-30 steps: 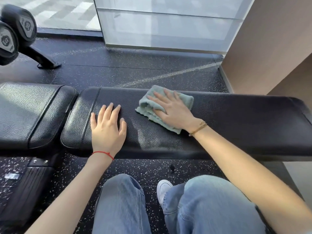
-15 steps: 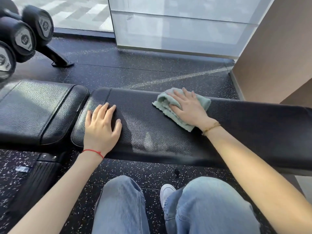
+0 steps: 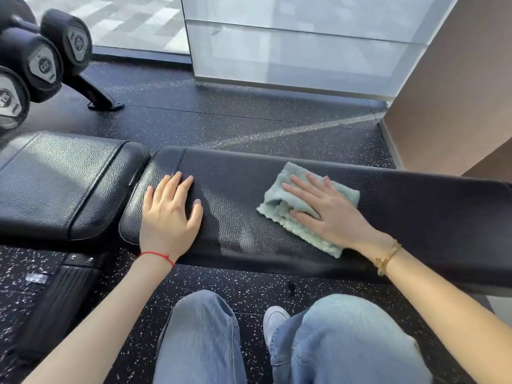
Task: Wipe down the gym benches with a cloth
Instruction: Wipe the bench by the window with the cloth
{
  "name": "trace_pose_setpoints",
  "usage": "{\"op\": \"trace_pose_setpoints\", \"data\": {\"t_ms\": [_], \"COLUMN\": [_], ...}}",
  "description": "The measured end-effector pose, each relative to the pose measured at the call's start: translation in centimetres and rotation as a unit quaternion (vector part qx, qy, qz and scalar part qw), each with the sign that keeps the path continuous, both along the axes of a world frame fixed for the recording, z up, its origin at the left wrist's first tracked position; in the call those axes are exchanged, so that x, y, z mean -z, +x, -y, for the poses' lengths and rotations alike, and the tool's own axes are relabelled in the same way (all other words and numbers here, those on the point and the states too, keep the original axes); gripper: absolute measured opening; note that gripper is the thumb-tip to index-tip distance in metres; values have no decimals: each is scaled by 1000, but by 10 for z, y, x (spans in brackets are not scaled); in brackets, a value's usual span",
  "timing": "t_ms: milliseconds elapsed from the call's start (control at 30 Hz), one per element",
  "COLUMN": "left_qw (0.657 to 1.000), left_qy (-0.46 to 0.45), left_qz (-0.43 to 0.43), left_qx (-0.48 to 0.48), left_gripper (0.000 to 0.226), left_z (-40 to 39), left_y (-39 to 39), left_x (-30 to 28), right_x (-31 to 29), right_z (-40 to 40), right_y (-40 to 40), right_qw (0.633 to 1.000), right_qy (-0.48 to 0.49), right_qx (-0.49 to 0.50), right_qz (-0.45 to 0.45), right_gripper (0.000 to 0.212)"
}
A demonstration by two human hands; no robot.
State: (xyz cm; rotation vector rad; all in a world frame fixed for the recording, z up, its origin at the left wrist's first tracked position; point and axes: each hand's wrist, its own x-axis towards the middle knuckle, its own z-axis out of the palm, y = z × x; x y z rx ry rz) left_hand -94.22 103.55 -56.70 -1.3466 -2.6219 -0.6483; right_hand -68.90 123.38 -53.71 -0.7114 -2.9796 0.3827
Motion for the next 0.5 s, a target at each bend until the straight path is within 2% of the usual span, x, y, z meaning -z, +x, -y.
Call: {"op": "trace_pose_setpoints", "data": {"t_ms": [100,167,333,500], "left_qw": [1000,1000,1000,1000], "left_qy": [-2,-1,-2,2], "left_qz": [-2,0,0,-2], "left_qx": [-5,-5,0,1], "left_gripper": [58,59,60,58], "left_z": [0,-1,0,1], "left_y": [0,0,-2,-3], "left_x": [0,0,0,1], "right_x": [-3,-3,4,6], "right_z": [-26,-27,23,38], "right_y": [-33,-66,-108,-53], "right_qw": [997,995,996,994], "right_qy": [15,26,44,20], "right_qx": [77,86,-64,-106], "right_qz": [22,37,35,8], "right_gripper": [58,58,65,65]}}
